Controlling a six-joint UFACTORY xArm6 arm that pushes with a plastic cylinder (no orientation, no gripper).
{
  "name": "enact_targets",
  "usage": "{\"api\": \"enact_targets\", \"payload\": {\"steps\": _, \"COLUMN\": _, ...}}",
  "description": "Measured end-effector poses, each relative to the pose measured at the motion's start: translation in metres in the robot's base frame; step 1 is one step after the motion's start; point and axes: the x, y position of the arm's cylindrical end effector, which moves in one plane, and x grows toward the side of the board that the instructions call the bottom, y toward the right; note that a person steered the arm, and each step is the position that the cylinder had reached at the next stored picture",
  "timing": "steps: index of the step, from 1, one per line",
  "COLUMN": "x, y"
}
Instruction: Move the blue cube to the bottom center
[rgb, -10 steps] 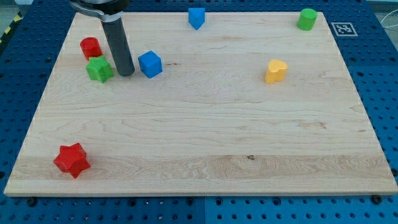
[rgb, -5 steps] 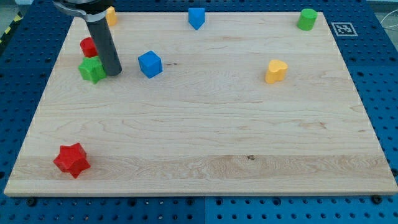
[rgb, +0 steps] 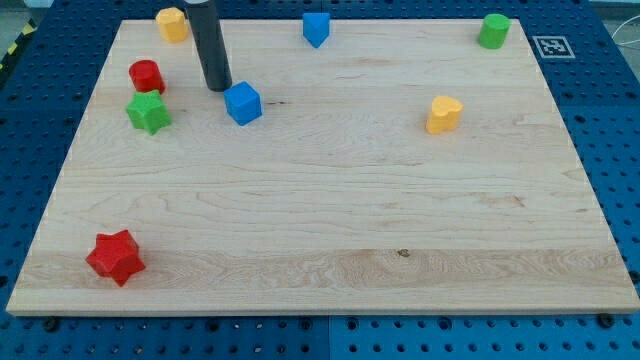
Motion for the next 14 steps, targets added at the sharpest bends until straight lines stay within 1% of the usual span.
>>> {"api": "enact_targets", "payload": {"steps": 6, "x": 0.001, "y": 0.001}}
{"api": "enact_targets", "payload": {"steps": 8, "x": 0.013, "y": 0.001}}
{"api": "enact_targets", "payload": {"steps": 11, "x": 0.02, "y": 0.001}}
{"api": "enact_targets", "payload": {"steps": 12, "x": 0.034, "y": 0.008}}
{"api": "enact_targets", "payload": {"steps": 14, "x": 0.035, "y": 0.027}}
